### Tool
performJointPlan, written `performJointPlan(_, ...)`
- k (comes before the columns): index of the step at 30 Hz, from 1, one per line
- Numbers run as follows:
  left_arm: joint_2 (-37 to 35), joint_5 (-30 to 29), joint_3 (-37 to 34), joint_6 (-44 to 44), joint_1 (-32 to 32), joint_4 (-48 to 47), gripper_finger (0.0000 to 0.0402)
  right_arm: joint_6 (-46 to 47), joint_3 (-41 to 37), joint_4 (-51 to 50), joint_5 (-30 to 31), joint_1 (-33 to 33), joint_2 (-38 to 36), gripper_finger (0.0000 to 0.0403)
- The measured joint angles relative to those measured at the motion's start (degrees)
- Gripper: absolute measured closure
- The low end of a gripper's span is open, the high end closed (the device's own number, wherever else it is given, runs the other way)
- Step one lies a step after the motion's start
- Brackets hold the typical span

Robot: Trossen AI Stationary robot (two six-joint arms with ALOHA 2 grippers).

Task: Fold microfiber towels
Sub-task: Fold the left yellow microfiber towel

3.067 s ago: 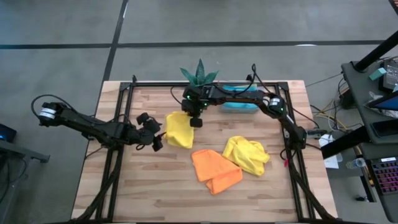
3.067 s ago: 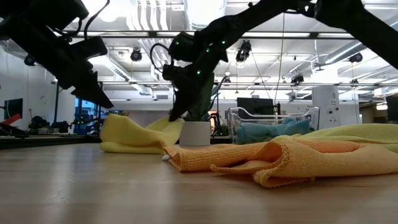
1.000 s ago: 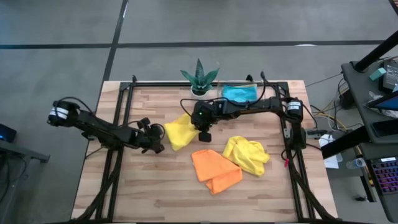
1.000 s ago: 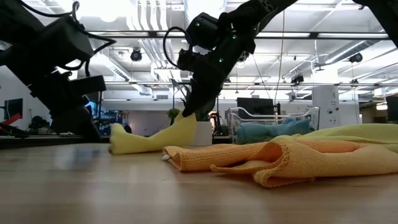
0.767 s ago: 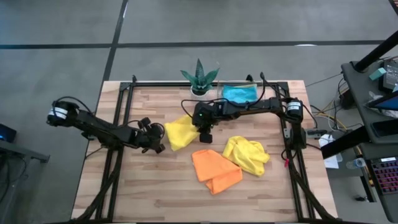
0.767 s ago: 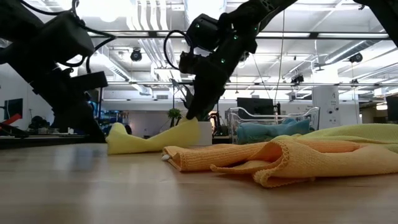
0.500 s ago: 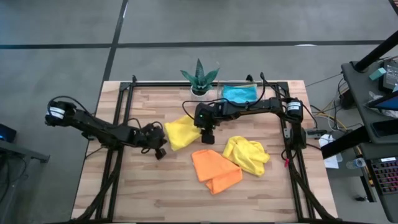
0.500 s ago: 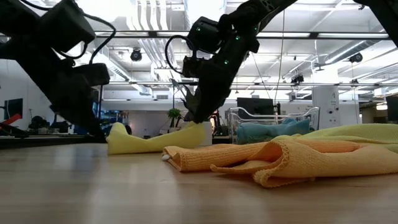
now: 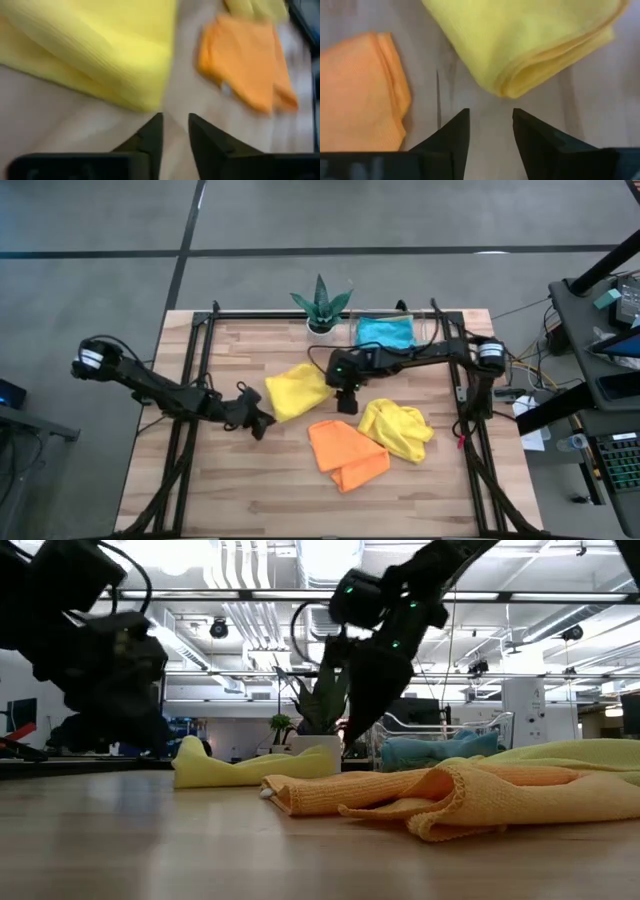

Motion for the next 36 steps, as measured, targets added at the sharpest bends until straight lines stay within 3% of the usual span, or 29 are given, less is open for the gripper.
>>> performJointPlan(6, 2.2, -9.9, -1.1, -12.3, 0.0, -0.3, 0.0253, 4.9, -10.9, 18.5, -0.1, -0.4, -7.8, 0.027)
performJointPlan(13, 6.2, -12.0, -1.0, -19.1, 0.3, 4.6, 0.0224, 17.0, -15.9, 28.9, 0.0, -1.7, -8.2, 0.0259)
performJointPlan(22, 10.4, -15.7, -1.0, -21.6, 0.8, 6.8, 0.0224, 23.1, -13.3, 30.7, -0.1, -1.8, -1.0, 0.0248)
performJointPlan(28, 10.7, -16.3, -0.7, -15.1, 0.8, 10.3, 0.0228, 21.8, -11.0, 30.6, -0.2, -1.7, 1.3, 0.0253)
performJointPlan(36, 10.6, -16.5, 0.1, -11.1, 0.9, 10.5, 0.031, 21.1, -10.2, 30.6, -0.3, -1.3, 1.6, 0.0327)
